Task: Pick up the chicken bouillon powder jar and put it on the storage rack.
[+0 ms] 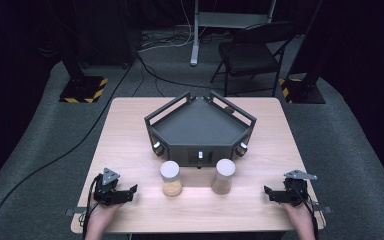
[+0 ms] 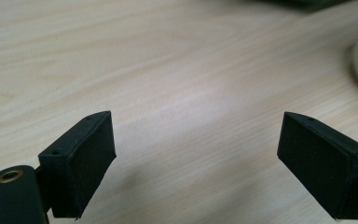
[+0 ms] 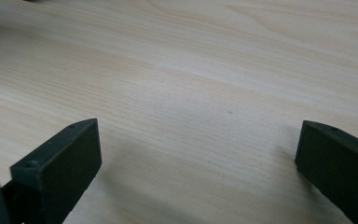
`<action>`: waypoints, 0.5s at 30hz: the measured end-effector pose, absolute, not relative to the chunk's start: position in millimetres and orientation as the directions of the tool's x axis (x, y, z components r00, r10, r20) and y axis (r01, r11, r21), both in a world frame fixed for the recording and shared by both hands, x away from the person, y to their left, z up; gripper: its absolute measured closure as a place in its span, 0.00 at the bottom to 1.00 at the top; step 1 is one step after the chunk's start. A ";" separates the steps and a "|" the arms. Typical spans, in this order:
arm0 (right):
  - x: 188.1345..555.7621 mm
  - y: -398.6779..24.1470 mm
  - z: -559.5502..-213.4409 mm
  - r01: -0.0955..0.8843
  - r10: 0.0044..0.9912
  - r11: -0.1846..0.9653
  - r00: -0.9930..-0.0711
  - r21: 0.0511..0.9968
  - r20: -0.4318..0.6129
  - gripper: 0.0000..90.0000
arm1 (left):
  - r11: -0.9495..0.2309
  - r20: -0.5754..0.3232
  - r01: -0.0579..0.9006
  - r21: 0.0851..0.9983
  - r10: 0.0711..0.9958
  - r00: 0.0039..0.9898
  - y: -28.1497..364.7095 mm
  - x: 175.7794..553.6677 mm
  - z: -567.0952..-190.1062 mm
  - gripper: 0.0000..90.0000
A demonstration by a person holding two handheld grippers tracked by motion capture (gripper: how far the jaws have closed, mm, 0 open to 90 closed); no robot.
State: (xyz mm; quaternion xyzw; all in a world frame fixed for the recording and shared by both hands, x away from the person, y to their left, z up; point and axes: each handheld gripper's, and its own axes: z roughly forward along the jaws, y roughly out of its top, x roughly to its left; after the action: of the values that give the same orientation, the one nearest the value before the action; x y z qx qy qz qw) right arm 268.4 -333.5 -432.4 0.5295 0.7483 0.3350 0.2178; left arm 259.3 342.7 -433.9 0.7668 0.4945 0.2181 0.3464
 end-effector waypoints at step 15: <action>269.5 -329.7 -432.7 0.639 0.933 0.253 -0.361 0.727 -0.007 0.00 | -0.266 -0.010 0.625 0.734 0.916 0.402 343.7 264.3 -440.4 0.07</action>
State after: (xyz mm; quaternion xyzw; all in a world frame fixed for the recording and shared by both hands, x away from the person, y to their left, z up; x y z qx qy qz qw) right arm 269.5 -329.7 -432.7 0.5180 0.7584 0.3245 0.2263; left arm 264.3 343.7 -440.4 0.7660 0.5029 0.2150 0.3377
